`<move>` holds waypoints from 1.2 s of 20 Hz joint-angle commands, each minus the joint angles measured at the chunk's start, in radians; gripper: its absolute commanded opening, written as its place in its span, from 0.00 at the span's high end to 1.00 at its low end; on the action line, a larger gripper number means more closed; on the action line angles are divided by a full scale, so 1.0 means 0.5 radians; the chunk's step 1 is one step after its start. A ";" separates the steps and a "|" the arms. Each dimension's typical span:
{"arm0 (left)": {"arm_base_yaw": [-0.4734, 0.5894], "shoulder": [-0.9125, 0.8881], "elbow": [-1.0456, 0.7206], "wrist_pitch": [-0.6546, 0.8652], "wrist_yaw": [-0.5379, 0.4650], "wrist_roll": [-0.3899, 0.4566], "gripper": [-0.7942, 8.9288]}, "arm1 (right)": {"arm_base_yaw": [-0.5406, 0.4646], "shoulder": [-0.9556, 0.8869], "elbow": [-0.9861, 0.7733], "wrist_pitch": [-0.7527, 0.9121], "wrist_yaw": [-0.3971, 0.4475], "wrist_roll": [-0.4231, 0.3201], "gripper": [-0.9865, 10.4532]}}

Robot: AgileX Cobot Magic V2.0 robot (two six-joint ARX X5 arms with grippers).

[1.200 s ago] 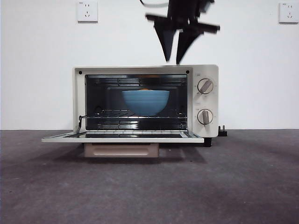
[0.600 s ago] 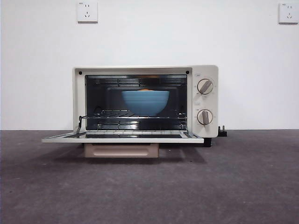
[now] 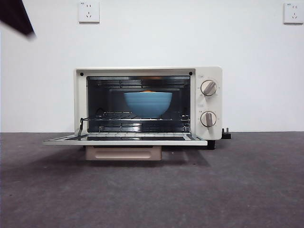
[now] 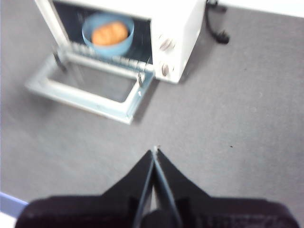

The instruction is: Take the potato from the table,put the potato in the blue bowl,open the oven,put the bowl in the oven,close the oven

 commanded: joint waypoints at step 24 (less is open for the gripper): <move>0.732 1.270 -0.302 1.028 0.576 -0.748 0.93 | 0.004 -0.494 -0.090 -0.046 0.092 0.322 0.92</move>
